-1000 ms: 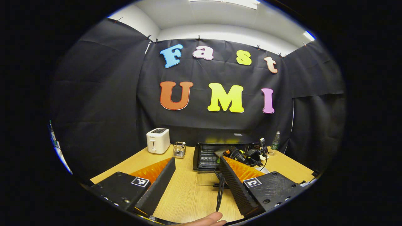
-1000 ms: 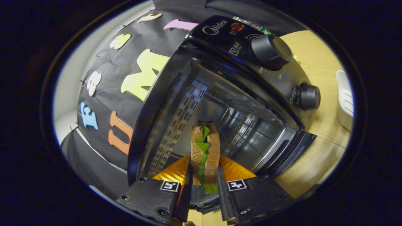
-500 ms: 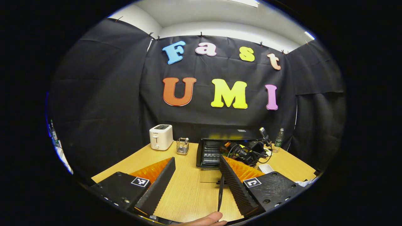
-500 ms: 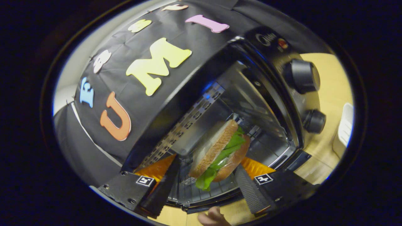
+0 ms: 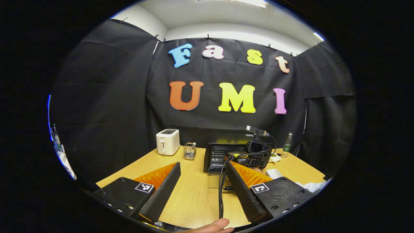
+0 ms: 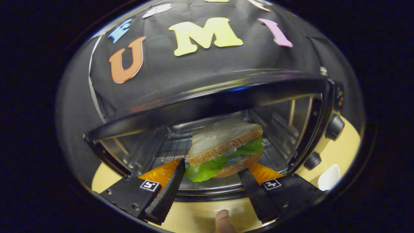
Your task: Open the electric oven with the left hand, put the food in, and close the electric oven.
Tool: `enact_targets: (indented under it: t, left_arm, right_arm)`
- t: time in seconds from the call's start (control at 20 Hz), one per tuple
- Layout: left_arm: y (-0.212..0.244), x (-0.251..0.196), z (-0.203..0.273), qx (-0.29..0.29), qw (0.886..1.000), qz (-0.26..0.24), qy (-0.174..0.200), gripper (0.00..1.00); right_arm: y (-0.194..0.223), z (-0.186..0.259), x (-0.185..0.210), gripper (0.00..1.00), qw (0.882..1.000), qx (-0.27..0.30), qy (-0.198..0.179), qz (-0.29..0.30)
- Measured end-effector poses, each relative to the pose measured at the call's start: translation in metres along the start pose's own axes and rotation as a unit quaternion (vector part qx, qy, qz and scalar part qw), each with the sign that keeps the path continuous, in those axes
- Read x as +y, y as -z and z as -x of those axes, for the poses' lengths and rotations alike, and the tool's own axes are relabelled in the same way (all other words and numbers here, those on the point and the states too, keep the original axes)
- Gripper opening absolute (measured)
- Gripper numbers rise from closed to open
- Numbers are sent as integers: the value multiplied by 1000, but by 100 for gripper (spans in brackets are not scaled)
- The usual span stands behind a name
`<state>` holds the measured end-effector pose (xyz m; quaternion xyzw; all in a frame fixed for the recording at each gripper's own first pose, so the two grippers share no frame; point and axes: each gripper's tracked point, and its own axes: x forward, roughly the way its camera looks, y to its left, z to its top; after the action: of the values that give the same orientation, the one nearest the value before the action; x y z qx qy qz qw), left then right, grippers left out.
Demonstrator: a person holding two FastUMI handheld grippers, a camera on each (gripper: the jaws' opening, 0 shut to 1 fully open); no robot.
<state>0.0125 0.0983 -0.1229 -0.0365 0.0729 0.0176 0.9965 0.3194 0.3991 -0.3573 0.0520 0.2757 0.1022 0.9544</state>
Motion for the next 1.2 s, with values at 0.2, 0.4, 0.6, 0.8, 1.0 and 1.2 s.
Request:
enact_targets:
  t: [0.2,0.4,0.6,0.8,1.0,1.2]
  left_arm:
    - [3,0,3,4,1000,2,-1,93]
    - [4,2,4,5,1000,1,-4,93]
    - [1,2,9,1,1000,0,-5,93]
    - [-1,-1,16,-2,1000,0,-5,93]
    - [0,-3,19,0,1000,0,-6,93]
    - [6,-9,22,7,1000,0,-2,93]
  right_arm:
    - [15,4,-8,100,997,45,21,58]
    - [25,12,-10,100,992,86,14,88]
    - [30,31,-9,100,992,103,-2,75]
    - [14,50,1,100,993,82,-40,70]
    - [23,77,8,99,990,114,-74,45]
    - [35,98,0,98,984,151,-88,34]
